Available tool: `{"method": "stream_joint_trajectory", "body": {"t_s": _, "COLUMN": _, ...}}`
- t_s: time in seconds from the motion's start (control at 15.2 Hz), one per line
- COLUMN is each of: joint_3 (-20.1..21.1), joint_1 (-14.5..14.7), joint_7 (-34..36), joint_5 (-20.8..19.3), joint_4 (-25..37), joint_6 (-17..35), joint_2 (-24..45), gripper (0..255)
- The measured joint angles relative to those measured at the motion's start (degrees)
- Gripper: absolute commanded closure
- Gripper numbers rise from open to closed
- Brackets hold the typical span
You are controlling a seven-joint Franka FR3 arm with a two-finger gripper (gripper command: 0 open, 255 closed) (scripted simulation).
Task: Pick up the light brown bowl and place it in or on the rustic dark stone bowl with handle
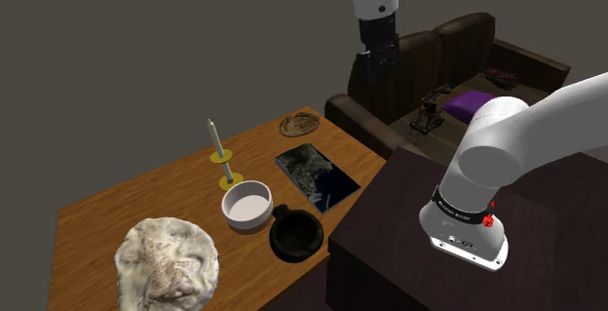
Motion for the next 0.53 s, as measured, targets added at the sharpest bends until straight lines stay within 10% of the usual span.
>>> {"method": "stream_joint_trajectory", "body": {"t_s": 0.53, "joint_3": 3.31, "joint_1": 1.19, "joint_7": 3.73, "joint_5": 2.55, "joint_4": -3.47, "joint_6": 11.47, "joint_2": 7.44, "gripper": 0}}
